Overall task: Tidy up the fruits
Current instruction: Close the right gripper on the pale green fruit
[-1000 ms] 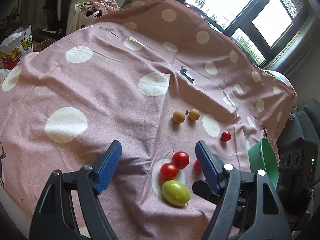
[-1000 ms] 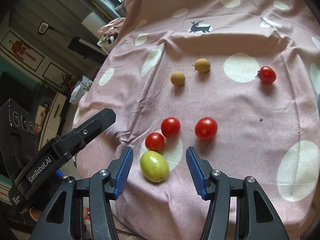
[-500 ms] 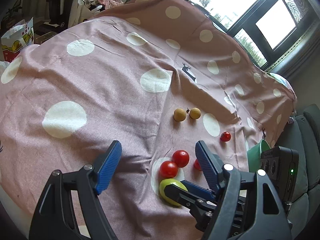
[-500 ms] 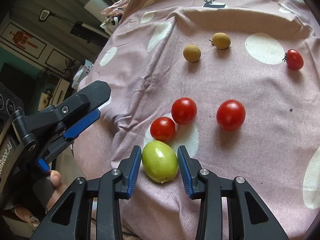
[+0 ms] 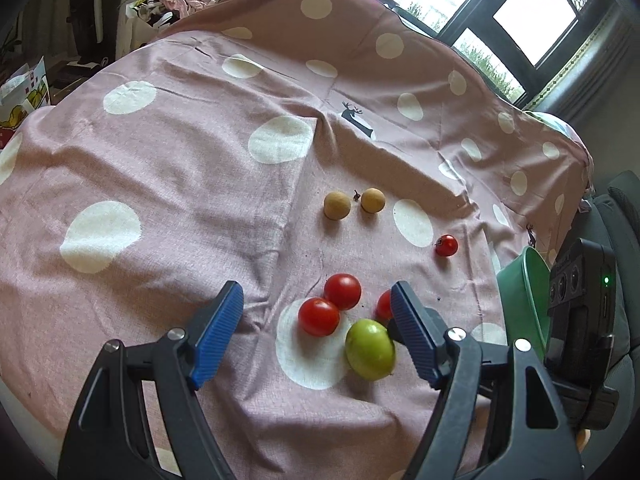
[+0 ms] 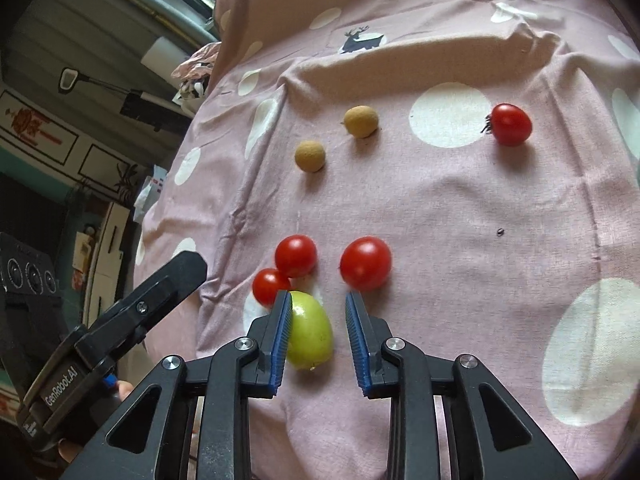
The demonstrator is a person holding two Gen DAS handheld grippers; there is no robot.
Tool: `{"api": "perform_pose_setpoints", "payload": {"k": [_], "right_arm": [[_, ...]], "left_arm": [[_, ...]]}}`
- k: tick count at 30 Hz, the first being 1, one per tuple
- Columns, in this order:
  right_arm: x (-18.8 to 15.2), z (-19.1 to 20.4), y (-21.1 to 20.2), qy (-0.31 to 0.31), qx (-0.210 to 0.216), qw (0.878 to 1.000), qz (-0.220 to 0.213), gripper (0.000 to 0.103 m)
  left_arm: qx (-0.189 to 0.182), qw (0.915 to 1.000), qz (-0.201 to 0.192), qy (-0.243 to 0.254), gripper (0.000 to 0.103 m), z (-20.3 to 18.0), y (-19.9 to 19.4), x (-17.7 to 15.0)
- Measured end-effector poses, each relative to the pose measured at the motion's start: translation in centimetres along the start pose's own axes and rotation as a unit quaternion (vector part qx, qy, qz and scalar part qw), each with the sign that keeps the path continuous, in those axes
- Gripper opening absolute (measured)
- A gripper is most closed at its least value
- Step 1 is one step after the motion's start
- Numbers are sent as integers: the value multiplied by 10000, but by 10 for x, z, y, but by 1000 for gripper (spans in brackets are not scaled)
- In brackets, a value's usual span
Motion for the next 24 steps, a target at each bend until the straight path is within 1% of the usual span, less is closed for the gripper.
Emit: {"api": "perform_pose_setpoints", "payload": {"k": [2, 3, 4, 7, 9, 11, 13, 15, 18, 20, 24], "right_arm": [[3, -11, -4, 135, -270, 9995, -93, 30], [3, -17, -4, 215, -326, 9992, -96, 30], [3, -21, -4, 309, -304, 9990, -74, 30], [4, -29, -5, 480, -172, 9987, -37, 30], [6, -31, -7, 575, -170, 9982, -93, 30], [7, -32, -12, 645, -40, 9978, -166, 30], [8, -30, -17, 661, 201, 9974, -218, 30], [8, -25, -19, 636, 459, 9967, -226, 30], [7, -18, -17, 611, 763, 9951, -145, 30], [6, -13, -13, 579, 828, 9949, -66, 30], [6, -8, -4, 550, 798, 9953, 88, 30]], "left_arm": [[-41, 9999, 40, 109, 73, -5, 1, -2], [-66, 9998, 64, 157, 71, -7, 2, -3], [-96, 9997, 101, 200, 70, -10, 4, -4], [-125, 9989, 281, 360, 63, -19, 12, -10], [-76, 9979, 435, 476, 57, -25, 19, -16], [-77, 9967, 585, 565, 54, -31, 26, -21], [-201, 9946, 755, 684, 53, -39, 32, -27], [-210, 9919, 933, 833, 53, -45, 39, -35], [-276, 9898, 1080, 890, 53, -52, 45, -41], [-309, 9884, 1181, 906, 53, -55, 50, -45], [-220, 9873, 1298, 887, 53, -54, 57, -48]]}}
Point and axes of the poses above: each gripper's, at about its wrist camera, not at the fingertips, and y roughly the way its jaws point, z to its left, x to its top, the point moved 10 cm from there along y, roughly the way its jaws point, and after that the axes turned 14 degrees about z, right-handed, at the moved point
